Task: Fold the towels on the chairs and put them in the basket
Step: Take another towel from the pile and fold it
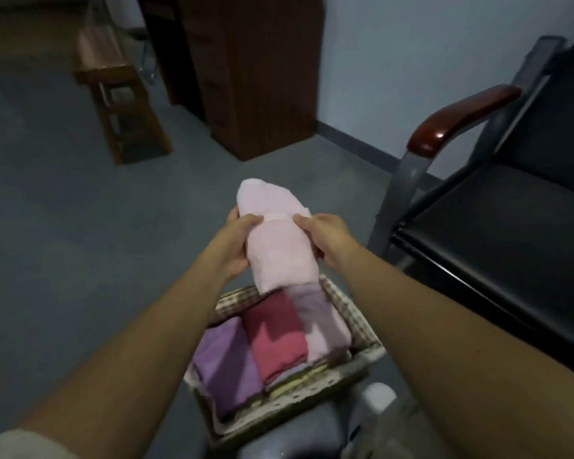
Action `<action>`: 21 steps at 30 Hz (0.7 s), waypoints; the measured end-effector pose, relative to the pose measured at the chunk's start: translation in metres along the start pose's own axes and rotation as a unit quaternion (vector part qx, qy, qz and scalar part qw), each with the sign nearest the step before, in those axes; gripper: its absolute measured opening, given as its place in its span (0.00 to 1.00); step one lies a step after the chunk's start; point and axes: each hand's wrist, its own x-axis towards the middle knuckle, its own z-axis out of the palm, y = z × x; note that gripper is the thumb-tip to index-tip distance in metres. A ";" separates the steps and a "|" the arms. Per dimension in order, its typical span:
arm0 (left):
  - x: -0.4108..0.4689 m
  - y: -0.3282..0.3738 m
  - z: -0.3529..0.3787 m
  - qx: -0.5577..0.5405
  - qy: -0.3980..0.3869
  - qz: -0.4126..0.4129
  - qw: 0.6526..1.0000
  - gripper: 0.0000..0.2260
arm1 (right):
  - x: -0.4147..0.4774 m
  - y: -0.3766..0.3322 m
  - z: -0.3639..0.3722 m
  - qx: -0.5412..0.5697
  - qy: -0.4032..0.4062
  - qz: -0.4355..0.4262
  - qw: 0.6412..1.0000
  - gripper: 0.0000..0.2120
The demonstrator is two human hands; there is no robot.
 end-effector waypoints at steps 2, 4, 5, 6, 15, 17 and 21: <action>-0.003 -0.030 -0.047 -0.017 0.037 -0.020 0.999 0.22 | 0.003 0.033 0.033 -0.059 -0.036 0.026 0.997 0.17; -0.012 -0.058 -0.086 -0.010 0.066 -0.045 0.997 0.21 | 0.002 0.068 0.058 -0.098 -0.069 0.056 0.991 0.16; -0.015 -0.072 -0.103 0.006 0.076 -0.058 0.995 0.21 | 0.002 0.086 0.067 -0.113 -0.081 0.072 0.988 0.14; -0.018 -0.085 -0.118 0.025 0.088 -0.073 0.993 0.22 | 0.001 0.105 0.076 -0.127 -0.095 0.089 0.983 0.11; -0.025 -0.158 -0.165 0.343 0.157 -0.147 0.914 0.24 | -0.009 0.206 0.107 -0.232 -0.141 0.167 0.948 0.15; -0.026 -0.155 -0.158 0.403 0.171 -0.152 0.886 0.23 | -0.007 0.209 0.109 -0.247 -0.140 0.136 0.949 0.13; -0.022 -0.170 -0.157 0.478 0.187 -0.128 0.849 0.31 | -0.006 0.213 0.110 -0.260 -0.121 0.050 0.957 0.12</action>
